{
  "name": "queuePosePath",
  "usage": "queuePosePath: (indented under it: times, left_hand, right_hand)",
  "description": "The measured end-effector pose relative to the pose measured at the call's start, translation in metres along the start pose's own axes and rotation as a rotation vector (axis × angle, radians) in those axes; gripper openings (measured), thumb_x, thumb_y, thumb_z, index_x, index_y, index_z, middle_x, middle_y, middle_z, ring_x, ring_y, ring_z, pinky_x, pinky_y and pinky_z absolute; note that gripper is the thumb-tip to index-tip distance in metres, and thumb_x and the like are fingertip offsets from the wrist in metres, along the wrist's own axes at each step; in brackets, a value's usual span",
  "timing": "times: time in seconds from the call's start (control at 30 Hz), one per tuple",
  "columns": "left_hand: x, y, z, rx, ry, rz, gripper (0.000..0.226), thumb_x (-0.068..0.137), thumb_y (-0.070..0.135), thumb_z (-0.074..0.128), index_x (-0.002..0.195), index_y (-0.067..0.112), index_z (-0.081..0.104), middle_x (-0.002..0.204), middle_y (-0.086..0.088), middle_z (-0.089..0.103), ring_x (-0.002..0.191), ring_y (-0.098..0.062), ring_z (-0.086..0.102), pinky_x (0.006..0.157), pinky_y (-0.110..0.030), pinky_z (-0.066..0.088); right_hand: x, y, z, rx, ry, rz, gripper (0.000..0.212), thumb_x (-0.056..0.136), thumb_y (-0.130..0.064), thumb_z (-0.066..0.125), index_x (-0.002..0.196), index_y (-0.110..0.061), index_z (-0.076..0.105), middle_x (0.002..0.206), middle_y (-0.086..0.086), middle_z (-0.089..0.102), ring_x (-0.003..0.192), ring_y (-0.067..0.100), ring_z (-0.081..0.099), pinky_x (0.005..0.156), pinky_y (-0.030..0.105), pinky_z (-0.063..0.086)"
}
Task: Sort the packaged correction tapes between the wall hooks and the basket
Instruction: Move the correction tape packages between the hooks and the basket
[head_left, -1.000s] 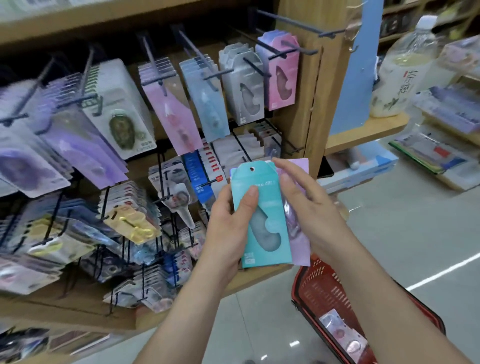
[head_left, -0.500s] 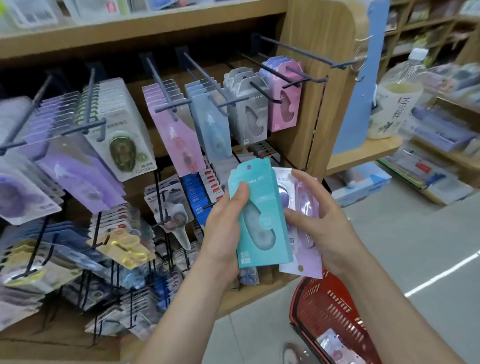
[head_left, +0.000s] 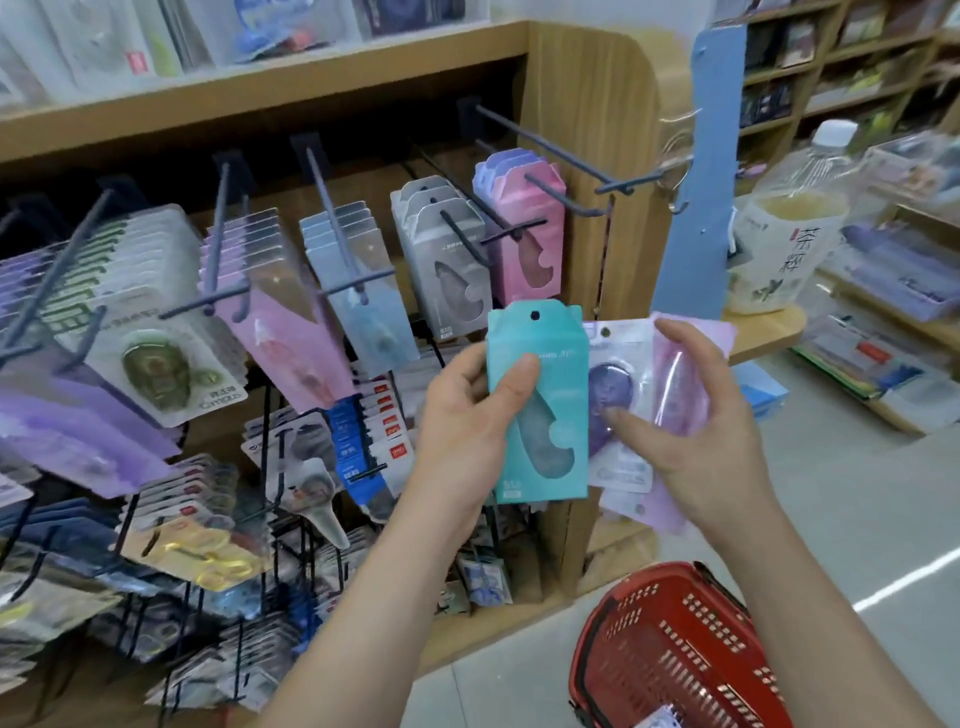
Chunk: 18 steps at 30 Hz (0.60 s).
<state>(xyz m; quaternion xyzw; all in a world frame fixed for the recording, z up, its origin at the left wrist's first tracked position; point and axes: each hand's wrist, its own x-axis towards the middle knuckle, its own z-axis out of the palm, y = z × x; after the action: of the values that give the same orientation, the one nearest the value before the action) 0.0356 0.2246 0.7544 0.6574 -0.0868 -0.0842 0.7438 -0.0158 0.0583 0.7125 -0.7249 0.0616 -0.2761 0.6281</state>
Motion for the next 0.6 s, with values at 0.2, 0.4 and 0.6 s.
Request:
queuePosePath:
  times: [0.2,0.4,0.6]
  left_hand:
    - [0.045,0.015,0.042,0.007,0.048,0.164,0.014,0.090,0.013,0.069,0.103,0.015,0.067,0.097,-0.008,0.076,0.085,-0.019,0.071,0.076,-0.036,0.059]
    - [0.066,0.015,0.058,-0.014,0.077,0.206,0.008,0.092,0.012,0.067,0.098,0.017,0.065,0.085,0.005,0.074,0.077,-0.012,0.072,0.066,-0.028,0.059]
    - [0.077,0.008,0.060,0.091,0.199,0.251,0.005,0.092,0.023,0.068,0.096,0.023,0.065,0.094,-0.001,0.075,0.087,-0.021,0.073,0.074,-0.041,0.061]
  right_hand:
    - [0.017,0.011,-0.024,-0.067,0.057,-0.107,0.074,0.069,-0.020,0.081,0.126,-0.055,0.050,0.136,-0.021,0.054,0.131,0.014,0.051,0.110,0.050,0.041]
    - [0.022,0.014,-0.039,-0.121,0.067,-0.125,0.080,0.071,-0.005,0.087,0.123,-0.054,0.051,0.122,-0.036,0.055,0.121,-0.004,0.052,0.103,0.017,0.041]
    - [0.023,0.010,-0.044,-0.097,0.044,-0.114,0.076,0.071,-0.008,0.088,0.124,-0.052,0.053,0.118,-0.031,0.057,0.110,0.003,0.058,0.094,0.033,0.049]
